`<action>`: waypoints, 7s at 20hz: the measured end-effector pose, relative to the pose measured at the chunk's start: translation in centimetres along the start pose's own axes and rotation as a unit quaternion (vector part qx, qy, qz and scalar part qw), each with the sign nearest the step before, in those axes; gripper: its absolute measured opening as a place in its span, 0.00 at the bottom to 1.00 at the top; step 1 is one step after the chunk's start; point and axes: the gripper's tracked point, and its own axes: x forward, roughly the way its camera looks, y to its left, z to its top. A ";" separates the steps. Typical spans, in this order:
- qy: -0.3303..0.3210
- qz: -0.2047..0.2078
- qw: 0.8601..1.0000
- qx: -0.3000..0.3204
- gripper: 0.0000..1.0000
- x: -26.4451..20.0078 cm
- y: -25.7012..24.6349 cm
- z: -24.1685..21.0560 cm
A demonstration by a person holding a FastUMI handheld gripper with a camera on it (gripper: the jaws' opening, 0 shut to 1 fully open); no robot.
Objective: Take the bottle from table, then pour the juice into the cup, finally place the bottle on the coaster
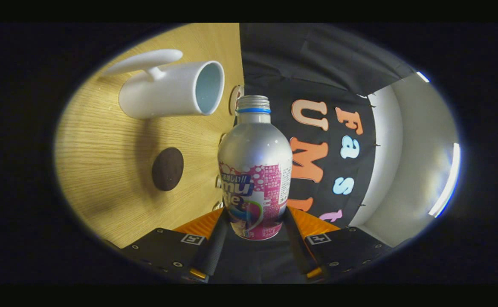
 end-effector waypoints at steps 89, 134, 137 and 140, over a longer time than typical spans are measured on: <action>0.035 0.162 0.962 0.218 0.74 1.9 1.3 -0.6; 0.024 0.188 0.651 0.735 0.97 -3.0 6.4 -3.7; 0.021 0.165 0.641 0.749 0.97 -4.4 5.1 -5.6; 0.027 0.146 0.634 0.759 0.97 -5.6 5.2 -7.3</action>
